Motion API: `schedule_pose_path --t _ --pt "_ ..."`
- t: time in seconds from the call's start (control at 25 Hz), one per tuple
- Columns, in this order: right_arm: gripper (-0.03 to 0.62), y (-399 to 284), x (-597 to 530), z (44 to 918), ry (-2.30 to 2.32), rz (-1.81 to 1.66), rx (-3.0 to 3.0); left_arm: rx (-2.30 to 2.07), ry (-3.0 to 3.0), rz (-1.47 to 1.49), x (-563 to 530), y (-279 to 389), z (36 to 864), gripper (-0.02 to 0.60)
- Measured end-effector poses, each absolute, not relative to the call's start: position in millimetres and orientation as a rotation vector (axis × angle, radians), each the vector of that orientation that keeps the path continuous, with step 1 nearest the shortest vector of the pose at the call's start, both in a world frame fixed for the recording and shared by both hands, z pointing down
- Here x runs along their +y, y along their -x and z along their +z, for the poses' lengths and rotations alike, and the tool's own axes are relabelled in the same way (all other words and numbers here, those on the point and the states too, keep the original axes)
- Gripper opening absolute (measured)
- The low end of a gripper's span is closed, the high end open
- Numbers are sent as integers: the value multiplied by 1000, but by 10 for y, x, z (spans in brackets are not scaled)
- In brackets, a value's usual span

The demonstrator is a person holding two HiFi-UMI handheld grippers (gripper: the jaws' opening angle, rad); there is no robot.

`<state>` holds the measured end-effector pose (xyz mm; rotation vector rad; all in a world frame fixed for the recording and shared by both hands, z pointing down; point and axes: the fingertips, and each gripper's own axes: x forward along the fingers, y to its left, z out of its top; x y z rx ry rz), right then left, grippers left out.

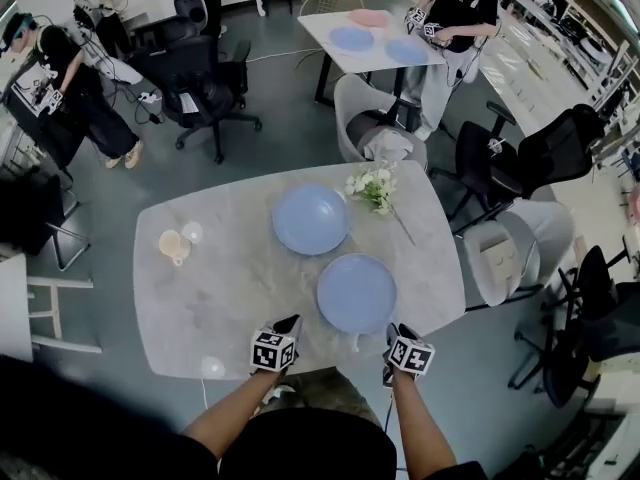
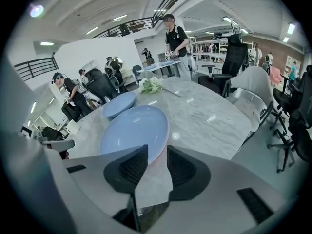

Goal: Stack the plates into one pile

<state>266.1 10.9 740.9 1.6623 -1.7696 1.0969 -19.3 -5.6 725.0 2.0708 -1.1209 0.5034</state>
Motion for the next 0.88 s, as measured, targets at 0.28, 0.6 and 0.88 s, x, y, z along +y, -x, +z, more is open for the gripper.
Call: schedule_pose_path --t 0.28,0.6,0.88 --pt "107 -2622 320 7195 -1634 1033 -1798 -1171 -1960 422 575 500 7299 18" --pt "107 -2679 -19 7471 -1538 1090 -1831 -1255 -1834 355 416 429 7382 20" --pt "107 -2741 -486 7691 -1428 1130 -1868 -1302 -1774 397 -130 89 7633 21"
